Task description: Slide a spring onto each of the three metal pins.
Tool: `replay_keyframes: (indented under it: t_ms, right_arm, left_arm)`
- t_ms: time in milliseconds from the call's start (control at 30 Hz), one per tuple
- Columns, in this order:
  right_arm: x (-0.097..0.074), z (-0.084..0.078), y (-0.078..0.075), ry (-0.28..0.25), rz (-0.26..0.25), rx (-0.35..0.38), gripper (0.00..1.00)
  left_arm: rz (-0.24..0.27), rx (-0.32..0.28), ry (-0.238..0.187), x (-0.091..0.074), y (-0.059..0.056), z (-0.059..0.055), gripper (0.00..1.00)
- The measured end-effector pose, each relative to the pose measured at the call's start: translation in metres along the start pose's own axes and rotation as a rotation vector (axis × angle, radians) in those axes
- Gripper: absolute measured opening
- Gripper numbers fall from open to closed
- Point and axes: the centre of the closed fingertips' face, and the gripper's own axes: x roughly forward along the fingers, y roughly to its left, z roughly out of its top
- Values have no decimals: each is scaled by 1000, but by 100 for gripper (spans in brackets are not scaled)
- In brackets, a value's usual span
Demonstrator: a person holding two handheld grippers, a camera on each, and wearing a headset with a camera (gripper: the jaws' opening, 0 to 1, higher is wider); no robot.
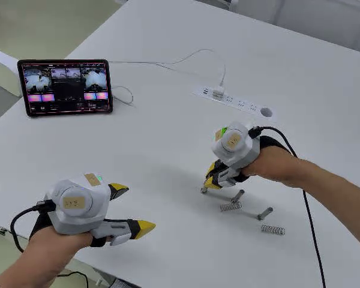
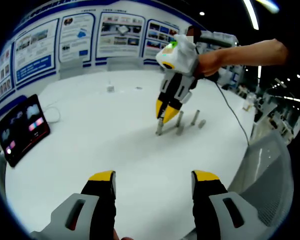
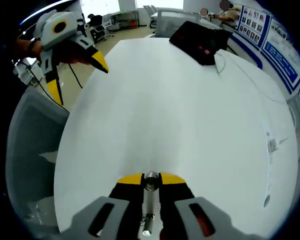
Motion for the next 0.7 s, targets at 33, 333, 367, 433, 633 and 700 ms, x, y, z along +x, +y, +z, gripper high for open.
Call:
replay_keyframes:
  t_ms: [33, 333, 367, 433, 633, 700]
  right_arm:
    - [1, -1, 0, 1, 2, -6, 13]
    - [13, -4, -1, 17, 14, -22, 13]
    - [14, -4, -1, 19, 14, -24, 13]
    - [17, -6, 0, 25, 17, -29, 13]
    - [22, -8, -1, 35, 17, -37, 13]
    - [24, -9, -2, 37, 18, -42, 13]
  left_arm:
    - [1, 1, 1, 0, 0, 0, 63]
    - [9, -10, 2, -2, 4, -1, 62]
    - [9, -12, 3, -2, 3, -1, 62]
    - [9, -10, 6, -2, 3, -2, 62]
    - [10, -15, 10, -2, 3, -5, 62]
    - [11, -15, 12, -3, 3, -6, 62]
